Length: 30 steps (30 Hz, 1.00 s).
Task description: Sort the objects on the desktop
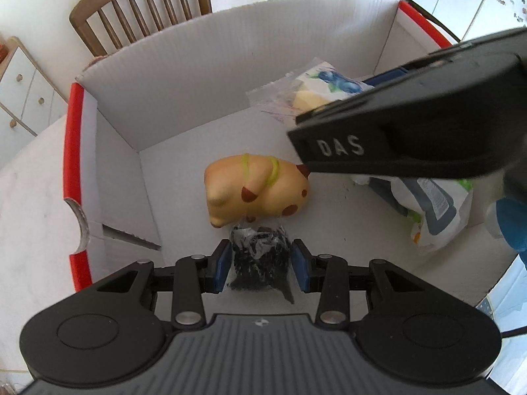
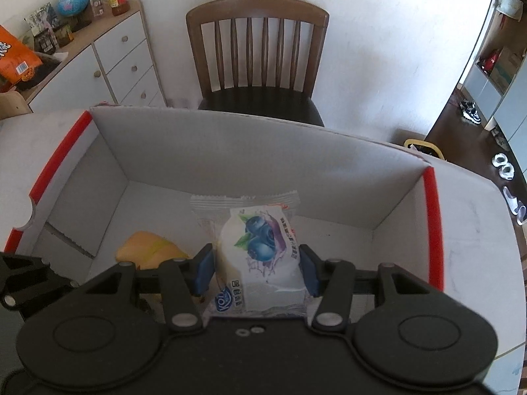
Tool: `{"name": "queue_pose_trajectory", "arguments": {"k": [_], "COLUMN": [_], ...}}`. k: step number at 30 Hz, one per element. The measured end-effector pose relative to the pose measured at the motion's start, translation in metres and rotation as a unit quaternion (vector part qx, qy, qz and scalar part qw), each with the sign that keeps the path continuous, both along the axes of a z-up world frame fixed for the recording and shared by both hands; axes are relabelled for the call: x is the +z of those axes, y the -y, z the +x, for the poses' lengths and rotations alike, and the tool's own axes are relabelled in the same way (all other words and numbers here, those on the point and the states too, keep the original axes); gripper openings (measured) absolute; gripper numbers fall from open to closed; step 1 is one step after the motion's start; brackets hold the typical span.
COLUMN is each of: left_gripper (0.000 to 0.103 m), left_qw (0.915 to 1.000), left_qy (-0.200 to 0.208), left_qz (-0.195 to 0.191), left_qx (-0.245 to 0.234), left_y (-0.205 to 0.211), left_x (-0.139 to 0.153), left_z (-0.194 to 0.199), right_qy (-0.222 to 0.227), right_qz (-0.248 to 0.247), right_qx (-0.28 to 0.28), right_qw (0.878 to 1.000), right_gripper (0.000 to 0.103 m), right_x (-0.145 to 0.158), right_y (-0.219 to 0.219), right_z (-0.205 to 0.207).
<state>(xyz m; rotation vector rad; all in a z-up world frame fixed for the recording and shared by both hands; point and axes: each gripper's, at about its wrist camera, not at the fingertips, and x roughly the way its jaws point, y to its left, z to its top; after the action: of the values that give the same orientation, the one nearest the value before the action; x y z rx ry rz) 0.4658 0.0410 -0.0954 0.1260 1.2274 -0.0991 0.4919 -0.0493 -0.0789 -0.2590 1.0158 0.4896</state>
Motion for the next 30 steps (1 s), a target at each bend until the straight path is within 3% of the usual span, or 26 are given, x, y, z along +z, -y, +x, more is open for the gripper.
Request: {"name": "queue_pose_trajectory", "arguments": {"k": [12, 20, 30], "left_gripper": [0.039, 0.051, 0.053], "left_qw": [0.9999, 0.9993, 0.9982], "left_qy": [0.005, 0.023, 0.041], "left_qz": [-0.015, -0.029, -0.042], "left_qx": [0.003, 0.011, 0.014], "left_y": [-0.004, -0.008, -0.004], "left_x": [0.003, 0.014, 0.026], "left_z": [-0.007, -0.017, -0.032], "right_qy": [-0.015, -0.023, -0.025], "right_qz": [-0.023, -0.049, -0.006], "right_qx": [0.009, 0.016, 0.008], "right_qw": [1.0, 0.998, 1.0], "right_gripper": [0.053, 0.053, 0.063], "right_x": [-0.012, -0.027, -0.003], "right_y": [-0.013, -0.022, -0.01], "right_z": [0.01, 0.013, 0.009]}}
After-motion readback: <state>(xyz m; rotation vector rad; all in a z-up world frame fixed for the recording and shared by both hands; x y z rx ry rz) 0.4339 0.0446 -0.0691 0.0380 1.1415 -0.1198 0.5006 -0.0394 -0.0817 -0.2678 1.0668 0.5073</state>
